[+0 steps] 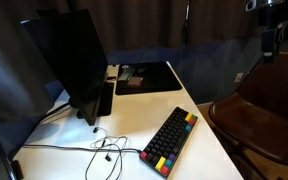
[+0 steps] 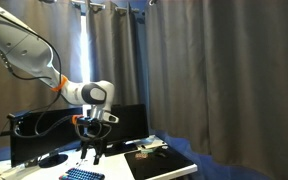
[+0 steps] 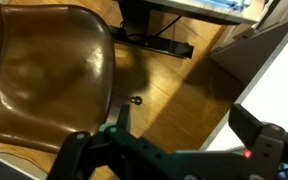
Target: Press the red escape key on the keyboard
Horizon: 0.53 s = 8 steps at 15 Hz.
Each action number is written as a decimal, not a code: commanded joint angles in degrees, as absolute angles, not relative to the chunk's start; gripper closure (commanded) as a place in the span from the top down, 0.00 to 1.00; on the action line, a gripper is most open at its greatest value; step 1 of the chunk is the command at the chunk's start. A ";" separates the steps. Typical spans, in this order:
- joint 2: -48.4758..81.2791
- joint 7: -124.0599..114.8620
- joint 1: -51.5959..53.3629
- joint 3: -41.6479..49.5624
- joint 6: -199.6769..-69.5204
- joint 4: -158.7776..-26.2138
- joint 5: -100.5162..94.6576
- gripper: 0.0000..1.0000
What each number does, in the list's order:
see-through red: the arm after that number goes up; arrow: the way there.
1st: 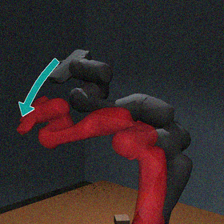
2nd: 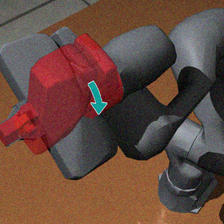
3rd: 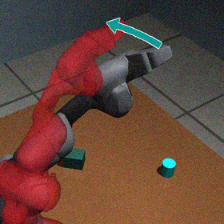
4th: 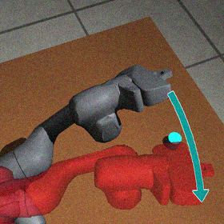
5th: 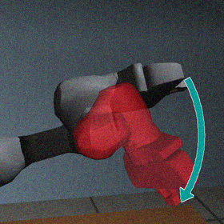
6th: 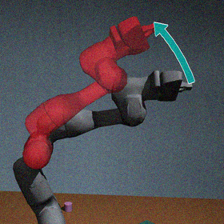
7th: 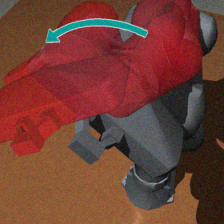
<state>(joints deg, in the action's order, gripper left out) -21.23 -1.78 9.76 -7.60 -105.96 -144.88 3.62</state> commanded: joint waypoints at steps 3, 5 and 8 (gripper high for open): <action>-24.32 -1.31 12.36 -9.76 -105.82 -146.68 5.79 1.00; -23.89 -1.19 11.62 -9.28 -105.82 -146.64 5.72 1.00; -23.39 -1.07 11.11 -9.06 -105.83 -146.61 5.68 1.00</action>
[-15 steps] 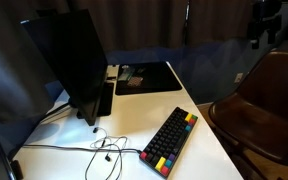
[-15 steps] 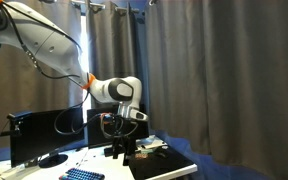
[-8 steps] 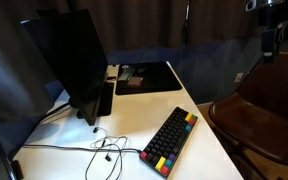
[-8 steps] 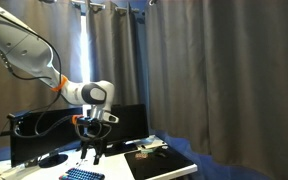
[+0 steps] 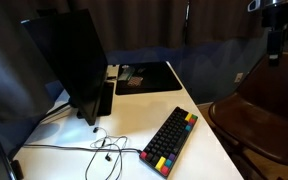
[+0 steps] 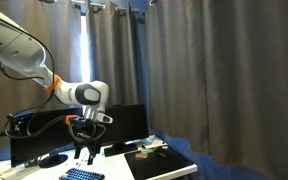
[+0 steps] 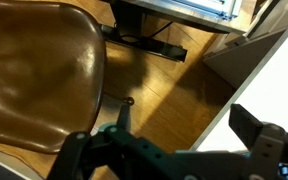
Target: Press the red escape key on the keyboard
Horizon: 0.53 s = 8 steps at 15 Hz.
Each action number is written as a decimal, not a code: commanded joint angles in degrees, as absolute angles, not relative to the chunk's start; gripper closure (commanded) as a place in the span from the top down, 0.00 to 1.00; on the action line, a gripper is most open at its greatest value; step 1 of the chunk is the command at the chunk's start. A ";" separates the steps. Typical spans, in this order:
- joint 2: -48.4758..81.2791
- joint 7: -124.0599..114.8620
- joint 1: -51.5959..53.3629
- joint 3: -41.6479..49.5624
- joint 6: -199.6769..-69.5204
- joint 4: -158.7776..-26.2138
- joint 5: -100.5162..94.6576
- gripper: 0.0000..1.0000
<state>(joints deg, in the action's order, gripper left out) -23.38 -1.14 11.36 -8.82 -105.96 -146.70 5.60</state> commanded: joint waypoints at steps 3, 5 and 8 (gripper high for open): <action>-23.38 -1.07 11.12 -9.07 -105.83 -146.59 5.68 1.00; -23.38 -1.07 11.12 -9.07 -105.83 -146.59 5.68 1.00; -20.15 -1.12 13.35 -11.48 -107.12 -144.89 6.26 1.00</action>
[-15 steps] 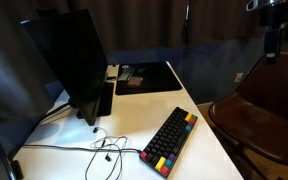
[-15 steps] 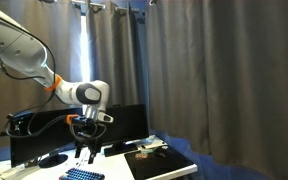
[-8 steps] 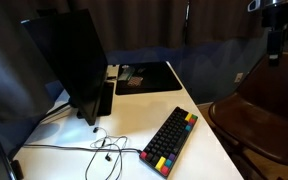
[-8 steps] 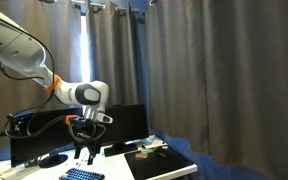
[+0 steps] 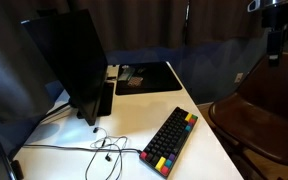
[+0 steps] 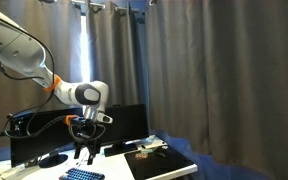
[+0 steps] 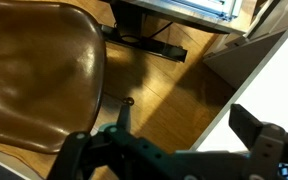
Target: Press the red escape key on the keyboard
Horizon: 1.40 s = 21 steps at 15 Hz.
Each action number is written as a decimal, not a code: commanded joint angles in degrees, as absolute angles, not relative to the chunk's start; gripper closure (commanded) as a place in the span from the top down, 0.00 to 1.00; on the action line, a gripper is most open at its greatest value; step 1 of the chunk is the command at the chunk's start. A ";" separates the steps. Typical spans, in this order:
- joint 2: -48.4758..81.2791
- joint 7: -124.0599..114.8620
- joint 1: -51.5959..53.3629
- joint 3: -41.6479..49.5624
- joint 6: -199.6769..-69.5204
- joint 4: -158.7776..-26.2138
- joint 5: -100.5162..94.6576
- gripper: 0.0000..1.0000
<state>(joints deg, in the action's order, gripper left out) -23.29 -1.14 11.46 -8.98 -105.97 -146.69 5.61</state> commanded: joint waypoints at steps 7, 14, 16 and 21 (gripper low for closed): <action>-4.87 -2.03 23.09 -22.84 -116.77 -135.07 7.11 1.00; 4.00 -2.69 25.89 -26.20 -123.55 -129.17 5.97 1.00; 7.01 -2.71 26.07 -26.28 -123.85 -127.10 5.68 1.00; 7.83 -2.71 26.08 -26.22 -123.84 -126.31 5.57 1.00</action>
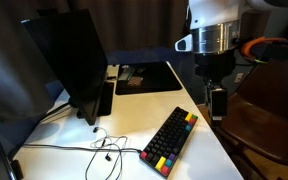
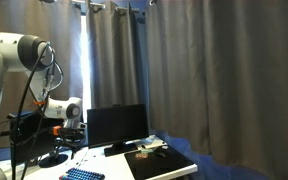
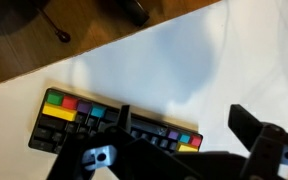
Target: Press the red escape key on the keyboard
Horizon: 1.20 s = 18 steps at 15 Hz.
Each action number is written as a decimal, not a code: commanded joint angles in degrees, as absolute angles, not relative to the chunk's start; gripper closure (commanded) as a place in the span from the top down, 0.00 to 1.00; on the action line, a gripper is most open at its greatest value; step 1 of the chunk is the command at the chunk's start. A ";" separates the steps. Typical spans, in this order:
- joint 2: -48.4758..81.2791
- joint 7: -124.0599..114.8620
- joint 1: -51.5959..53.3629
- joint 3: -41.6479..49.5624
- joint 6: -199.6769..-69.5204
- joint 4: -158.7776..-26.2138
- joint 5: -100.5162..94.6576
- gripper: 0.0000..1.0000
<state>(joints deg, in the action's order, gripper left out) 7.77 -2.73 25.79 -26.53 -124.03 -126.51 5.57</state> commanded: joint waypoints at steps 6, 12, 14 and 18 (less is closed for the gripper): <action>14.36 -4.83 30.00 -27.68 -132.65 -123.08 0.42 1.00; 22.50 -13.72 35.97 -24.01 -138.11 -116.73 -7.88 1.00; 25.18 -15.95 37.82 -21.96 -138.22 -113.18 -9.50 1.00; 22.39 -12.47 36.56 -22.80 -137.97 -116.93 -6.46 1.00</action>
